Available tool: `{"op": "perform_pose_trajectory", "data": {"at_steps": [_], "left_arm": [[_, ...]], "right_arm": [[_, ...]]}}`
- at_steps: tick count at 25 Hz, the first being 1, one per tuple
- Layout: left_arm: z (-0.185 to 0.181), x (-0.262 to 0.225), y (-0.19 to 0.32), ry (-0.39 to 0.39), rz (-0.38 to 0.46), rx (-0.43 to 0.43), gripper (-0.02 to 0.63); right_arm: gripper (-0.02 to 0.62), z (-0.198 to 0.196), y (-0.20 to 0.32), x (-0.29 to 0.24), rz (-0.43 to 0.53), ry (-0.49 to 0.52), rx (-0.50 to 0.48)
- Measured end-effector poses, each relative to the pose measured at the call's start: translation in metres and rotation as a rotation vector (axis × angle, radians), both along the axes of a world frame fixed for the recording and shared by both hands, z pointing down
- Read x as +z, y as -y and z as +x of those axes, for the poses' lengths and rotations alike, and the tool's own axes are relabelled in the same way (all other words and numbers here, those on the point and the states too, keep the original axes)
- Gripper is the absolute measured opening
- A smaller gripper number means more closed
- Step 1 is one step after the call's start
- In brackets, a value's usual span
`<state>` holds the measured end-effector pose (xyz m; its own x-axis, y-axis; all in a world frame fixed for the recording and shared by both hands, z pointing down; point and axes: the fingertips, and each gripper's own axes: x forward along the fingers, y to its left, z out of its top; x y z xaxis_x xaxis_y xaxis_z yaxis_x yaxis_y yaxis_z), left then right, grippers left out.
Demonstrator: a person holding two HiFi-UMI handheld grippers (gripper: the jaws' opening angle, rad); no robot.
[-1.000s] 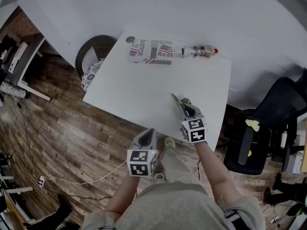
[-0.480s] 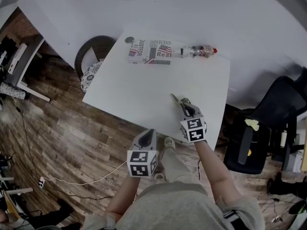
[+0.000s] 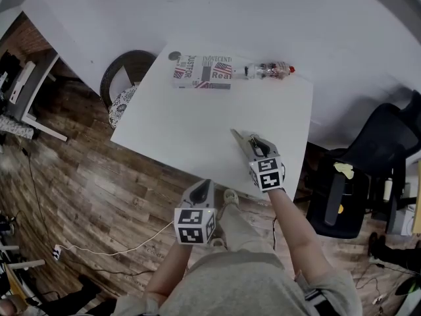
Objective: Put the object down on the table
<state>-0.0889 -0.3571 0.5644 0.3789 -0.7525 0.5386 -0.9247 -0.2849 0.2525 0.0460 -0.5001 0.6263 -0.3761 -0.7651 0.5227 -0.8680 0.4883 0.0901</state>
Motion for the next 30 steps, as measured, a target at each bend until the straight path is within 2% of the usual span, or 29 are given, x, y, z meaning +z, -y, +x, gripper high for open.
{"op": "perform_pose_trajectory", "data": {"at_steps": [10,20,30], "left_arm": [[0.003,-0.001,0.0,-0.002,-0.003,-0.001,0.009],[0.005,-0.003,-0.003,-0.001,0.002,0.003,0.009],[-0.002,-0.016,-0.015,-0.003,0.03,-0.009,0.009]], "right_arm": [[0.094,0.021,0.009,0.013,-0.021,-0.038,0.032],[0.098,0.023,0.01,0.014,-0.03,-0.028,0.047],[0.094,0.028,-0.004,-0.016,0.027,-0.009,0.103]]}}
